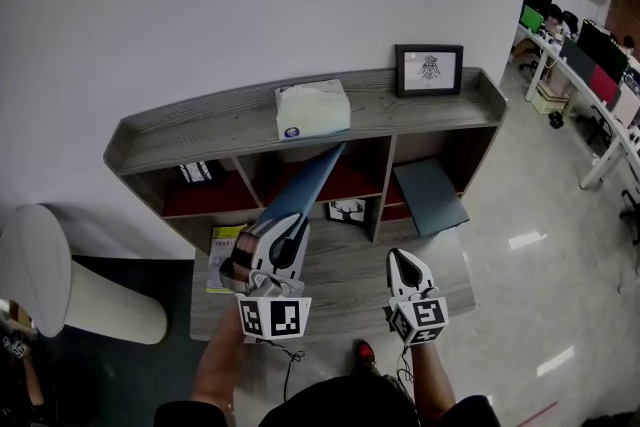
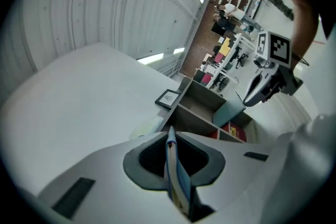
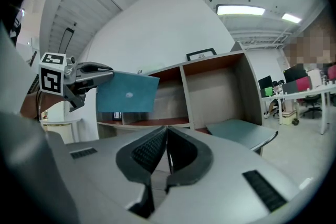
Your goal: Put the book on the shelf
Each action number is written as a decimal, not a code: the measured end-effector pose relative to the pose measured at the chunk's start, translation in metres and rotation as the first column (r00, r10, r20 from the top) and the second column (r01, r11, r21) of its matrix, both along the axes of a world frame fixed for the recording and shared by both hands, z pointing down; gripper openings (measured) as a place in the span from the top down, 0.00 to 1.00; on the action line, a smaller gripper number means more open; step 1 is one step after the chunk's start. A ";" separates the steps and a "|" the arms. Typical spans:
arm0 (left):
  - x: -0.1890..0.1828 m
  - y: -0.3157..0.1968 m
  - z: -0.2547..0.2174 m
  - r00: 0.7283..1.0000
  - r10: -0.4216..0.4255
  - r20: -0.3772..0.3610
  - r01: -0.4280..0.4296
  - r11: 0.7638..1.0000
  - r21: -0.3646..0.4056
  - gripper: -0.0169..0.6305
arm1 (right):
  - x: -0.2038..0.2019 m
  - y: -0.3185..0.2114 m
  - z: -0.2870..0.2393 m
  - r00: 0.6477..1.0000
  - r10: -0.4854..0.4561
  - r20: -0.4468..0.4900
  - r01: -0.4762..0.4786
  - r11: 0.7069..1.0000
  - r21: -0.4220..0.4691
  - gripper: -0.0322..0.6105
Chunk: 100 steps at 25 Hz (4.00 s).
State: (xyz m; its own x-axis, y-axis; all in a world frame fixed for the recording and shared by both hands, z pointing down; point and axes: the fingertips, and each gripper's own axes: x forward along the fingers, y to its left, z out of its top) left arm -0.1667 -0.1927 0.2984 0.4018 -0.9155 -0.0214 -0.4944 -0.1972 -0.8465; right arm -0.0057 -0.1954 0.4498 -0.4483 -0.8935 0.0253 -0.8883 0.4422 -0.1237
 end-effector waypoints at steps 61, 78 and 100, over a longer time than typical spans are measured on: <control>0.078 -0.086 0.165 0.940 -0.011 0.340 0.043 0.995 -0.087 0.83 | 0.042 -0.038 0.039 0.998 0.063 0.001 -0.063 0.993 -0.105 0.90; 0.114 -0.112 0.168 0.941 -0.034 0.337 0.076 0.991 -0.112 0.83 | 0.095 -0.049 0.051 0.997 0.081 0.007 -0.080 0.991 -0.111 0.90; 0.120 -0.106 0.169 0.967 0.002 0.256 0.048 0.980 -0.191 0.46 | 0.124 -0.052 0.063 0.998 0.062 0.034 -0.056 0.989 -0.138 0.90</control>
